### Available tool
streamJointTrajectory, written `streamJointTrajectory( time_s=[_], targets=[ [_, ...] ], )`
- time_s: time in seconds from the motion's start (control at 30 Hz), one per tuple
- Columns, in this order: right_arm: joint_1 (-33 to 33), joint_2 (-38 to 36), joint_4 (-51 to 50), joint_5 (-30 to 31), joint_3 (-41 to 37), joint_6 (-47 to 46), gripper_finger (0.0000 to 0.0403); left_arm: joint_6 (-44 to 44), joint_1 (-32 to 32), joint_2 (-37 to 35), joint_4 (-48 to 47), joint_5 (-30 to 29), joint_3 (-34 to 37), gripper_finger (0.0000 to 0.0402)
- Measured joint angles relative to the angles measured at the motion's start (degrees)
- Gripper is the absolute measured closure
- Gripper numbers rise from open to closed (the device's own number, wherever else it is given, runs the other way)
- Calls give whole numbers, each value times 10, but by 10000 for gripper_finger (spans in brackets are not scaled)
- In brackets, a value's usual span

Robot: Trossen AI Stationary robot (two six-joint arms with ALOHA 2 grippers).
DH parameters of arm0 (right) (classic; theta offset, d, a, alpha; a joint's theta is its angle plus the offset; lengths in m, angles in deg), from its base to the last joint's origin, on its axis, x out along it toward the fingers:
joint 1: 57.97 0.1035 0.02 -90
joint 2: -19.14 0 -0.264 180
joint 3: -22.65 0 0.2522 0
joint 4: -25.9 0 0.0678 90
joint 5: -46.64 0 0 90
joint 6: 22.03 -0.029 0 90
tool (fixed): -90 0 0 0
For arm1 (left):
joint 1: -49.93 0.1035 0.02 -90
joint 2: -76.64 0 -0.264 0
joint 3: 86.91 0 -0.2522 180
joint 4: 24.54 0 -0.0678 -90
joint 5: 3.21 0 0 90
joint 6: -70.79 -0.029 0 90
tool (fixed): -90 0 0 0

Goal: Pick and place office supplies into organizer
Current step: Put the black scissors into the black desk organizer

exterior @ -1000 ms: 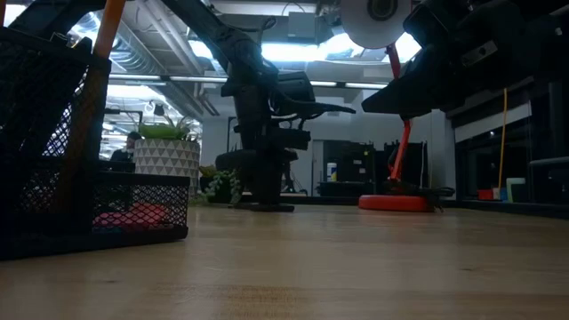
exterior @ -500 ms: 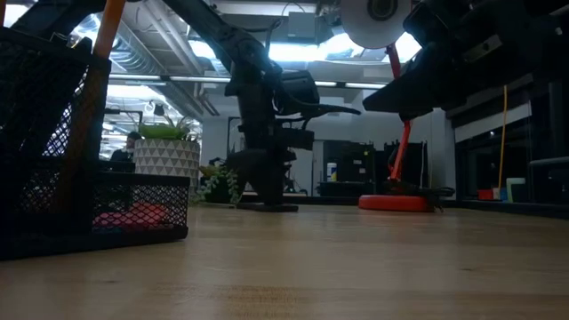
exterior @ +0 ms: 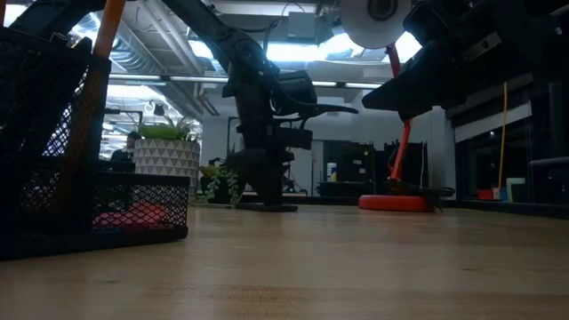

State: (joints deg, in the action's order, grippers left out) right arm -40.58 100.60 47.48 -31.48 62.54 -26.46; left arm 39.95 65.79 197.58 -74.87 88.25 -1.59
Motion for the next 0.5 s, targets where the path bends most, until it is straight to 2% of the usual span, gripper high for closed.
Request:
streamJointTrajectory(
  time_s=[0.23,0.5],
  targets=[
    [0,0,0,0,0,0,402,1,0,-1,-4,0,0,330],
    [0,0,-1,0,0,1,402,1,0,-4,-6,0,0,331]
  ],
)
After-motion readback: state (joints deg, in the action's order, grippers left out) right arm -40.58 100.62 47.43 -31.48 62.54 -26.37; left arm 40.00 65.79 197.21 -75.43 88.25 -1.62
